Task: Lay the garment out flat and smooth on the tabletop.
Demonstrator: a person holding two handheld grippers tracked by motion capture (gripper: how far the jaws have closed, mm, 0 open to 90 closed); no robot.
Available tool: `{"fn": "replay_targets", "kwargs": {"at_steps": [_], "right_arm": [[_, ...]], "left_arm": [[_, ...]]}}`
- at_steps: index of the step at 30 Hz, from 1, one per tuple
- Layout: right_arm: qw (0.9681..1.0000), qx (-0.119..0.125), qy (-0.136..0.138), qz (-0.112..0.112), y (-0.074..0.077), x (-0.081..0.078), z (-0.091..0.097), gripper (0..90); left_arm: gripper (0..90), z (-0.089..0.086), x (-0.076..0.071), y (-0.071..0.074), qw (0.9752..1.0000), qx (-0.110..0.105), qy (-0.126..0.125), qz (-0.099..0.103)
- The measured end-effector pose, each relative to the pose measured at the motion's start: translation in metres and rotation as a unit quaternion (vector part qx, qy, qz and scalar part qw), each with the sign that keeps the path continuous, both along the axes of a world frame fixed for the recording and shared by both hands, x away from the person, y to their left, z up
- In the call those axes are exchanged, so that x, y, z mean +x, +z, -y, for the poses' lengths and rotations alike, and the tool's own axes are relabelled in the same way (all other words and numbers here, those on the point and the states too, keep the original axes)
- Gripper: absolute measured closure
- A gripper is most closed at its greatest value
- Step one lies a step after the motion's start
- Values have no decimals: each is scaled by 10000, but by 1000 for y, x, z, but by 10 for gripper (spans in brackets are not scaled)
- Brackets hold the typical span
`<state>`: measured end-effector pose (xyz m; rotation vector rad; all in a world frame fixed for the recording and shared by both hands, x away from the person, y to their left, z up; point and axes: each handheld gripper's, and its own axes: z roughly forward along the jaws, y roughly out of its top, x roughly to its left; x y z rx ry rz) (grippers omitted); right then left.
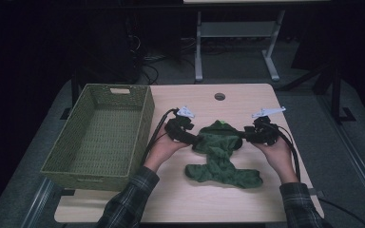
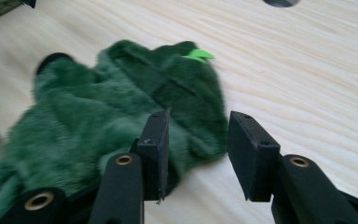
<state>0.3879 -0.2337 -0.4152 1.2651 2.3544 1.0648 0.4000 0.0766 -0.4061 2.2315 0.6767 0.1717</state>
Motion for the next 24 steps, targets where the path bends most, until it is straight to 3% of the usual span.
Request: {"fn": "replay_targets", "kwargs": {"at_steps": [4, 9, 12, 15, 20, 24], "right_arm": [[9999, 93, 98, 86, 3, -10, -8, 566], [9994, 215, 261, 26, 2, -21, -17, 566], [9992, 145, 357, 58, 2, -27, -24, 569], [9984, 232, 519, 57, 1, -32, -28, 577], [9977, 202, 652, 37, 2, -40, -34, 588], [9968, 260, 750, 46, 6, -47, -40, 603]], "left_arm": [[198, -7, -20, -1, 10000, 40, 2, 14], [128, -14, -50, -8, 9999, 116, -80, -15], [127, -17, -68, -16, 9999, 147, -81, -28], [127, -21, -81, -21, 9996, 250, -101, 10], [127, -31, -104, -29, 9996, 233, 47, 143], [127, -38, -120, -40, 9996, 239, 153, 66]]}}
